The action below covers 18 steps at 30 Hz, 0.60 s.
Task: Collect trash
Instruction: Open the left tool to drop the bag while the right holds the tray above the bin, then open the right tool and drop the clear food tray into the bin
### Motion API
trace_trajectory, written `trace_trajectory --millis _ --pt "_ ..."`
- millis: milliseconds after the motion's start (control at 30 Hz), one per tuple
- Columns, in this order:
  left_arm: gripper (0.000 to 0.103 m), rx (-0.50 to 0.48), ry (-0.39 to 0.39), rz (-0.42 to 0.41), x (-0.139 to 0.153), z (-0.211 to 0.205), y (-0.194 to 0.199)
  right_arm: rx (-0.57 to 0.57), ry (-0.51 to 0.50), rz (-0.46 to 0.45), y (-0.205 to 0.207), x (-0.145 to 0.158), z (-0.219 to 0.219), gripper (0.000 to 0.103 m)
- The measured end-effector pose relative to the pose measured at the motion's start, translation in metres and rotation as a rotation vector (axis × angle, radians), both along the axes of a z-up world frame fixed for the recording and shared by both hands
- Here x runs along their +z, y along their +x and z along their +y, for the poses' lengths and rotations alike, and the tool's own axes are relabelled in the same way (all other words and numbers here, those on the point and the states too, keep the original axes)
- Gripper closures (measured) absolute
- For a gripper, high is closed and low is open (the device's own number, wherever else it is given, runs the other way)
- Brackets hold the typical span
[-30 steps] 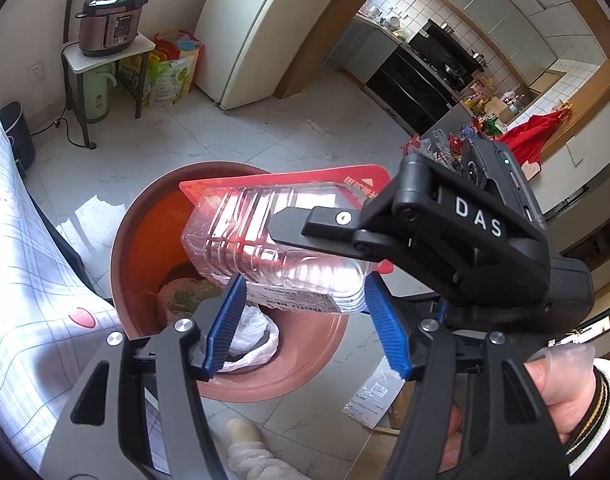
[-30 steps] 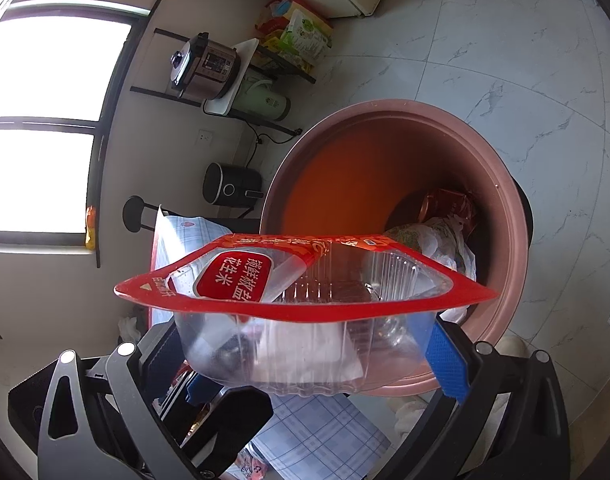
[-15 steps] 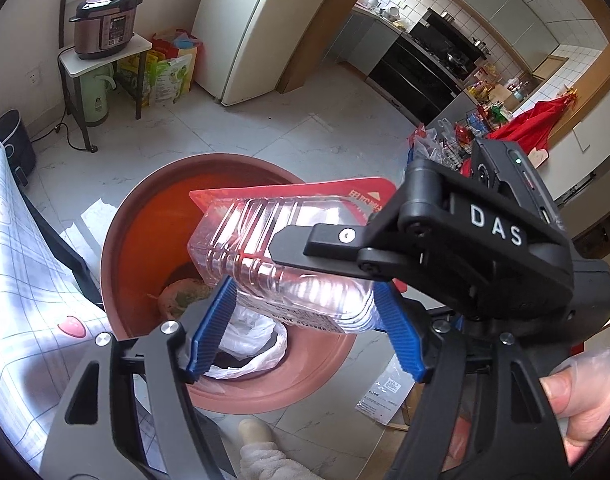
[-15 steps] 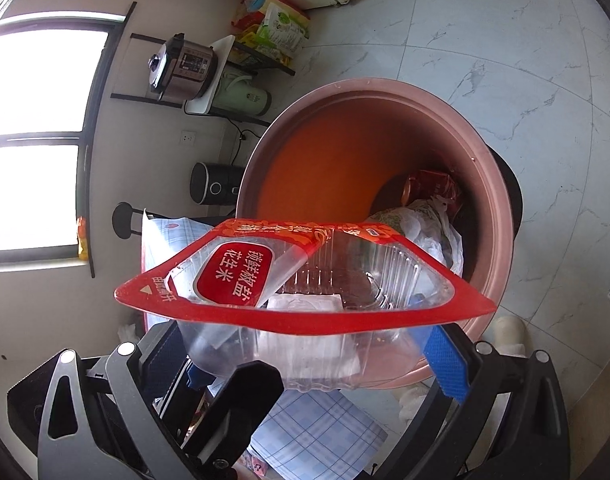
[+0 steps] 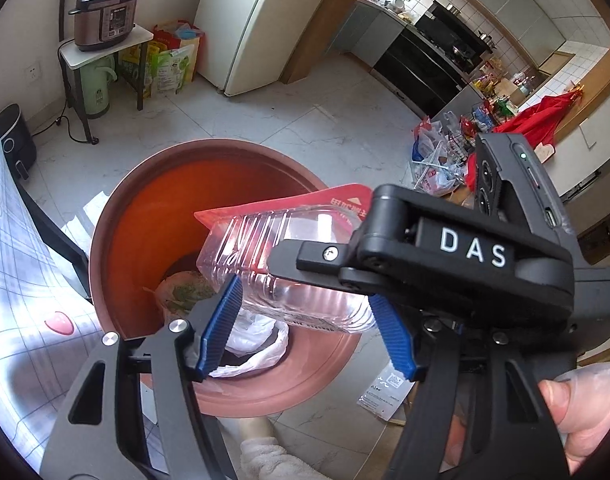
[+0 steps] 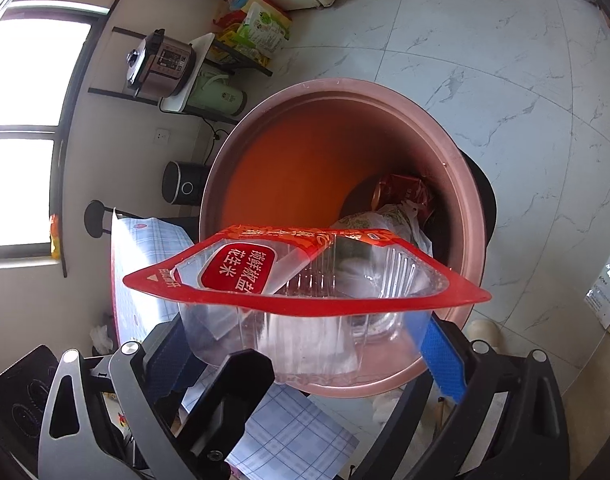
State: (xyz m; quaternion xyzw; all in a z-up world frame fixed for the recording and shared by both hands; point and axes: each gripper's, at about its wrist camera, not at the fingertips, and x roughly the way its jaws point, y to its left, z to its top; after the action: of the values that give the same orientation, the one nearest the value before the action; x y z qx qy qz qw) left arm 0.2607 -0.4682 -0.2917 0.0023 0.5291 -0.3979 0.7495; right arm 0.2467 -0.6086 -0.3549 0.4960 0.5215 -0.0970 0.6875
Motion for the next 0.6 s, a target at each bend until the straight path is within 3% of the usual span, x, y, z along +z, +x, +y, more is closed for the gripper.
trace_trajectory --millis 100,200,333,367,400,467,600 --pt "0.037 0.001 0.010 -0.026 -0.001 0.001 -0.001 -0.036 0.091 0.006 -0.001 -0.008 -0.003 0.004" --pt "0.037 0.026 0.001 -0.006 -0.004 0.004 0.002 -0.018 0.061 -0.021 0.000 -0.006 0.001 0.004" --pt "0.041 0.081 0.026 0.006 -0.011 0.010 0.010 -0.011 0.097 -0.014 -0.001 -0.008 0.004 0.004" --pt "0.071 0.117 0.100 -0.005 -0.016 0.010 0.013 -0.011 0.098 -0.022 -0.001 -0.006 0.003 0.004" --pt "0.075 0.131 0.133 0.015 -0.023 0.012 0.017 -0.010 0.091 -0.028 -0.001 -0.003 0.001 0.004" --pt "0.074 0.158 0.129 0.035 -0.029 0.019 0.023 -0.018 0.074 -0.030 -0.001 0.001 -0.003 0.004" --pt "0.066 0.116 0.114 -0.006 -0.022 0.019 0.021 -0.057 0.064 -0.027 -0.009 0.001 -0.015 0.004"
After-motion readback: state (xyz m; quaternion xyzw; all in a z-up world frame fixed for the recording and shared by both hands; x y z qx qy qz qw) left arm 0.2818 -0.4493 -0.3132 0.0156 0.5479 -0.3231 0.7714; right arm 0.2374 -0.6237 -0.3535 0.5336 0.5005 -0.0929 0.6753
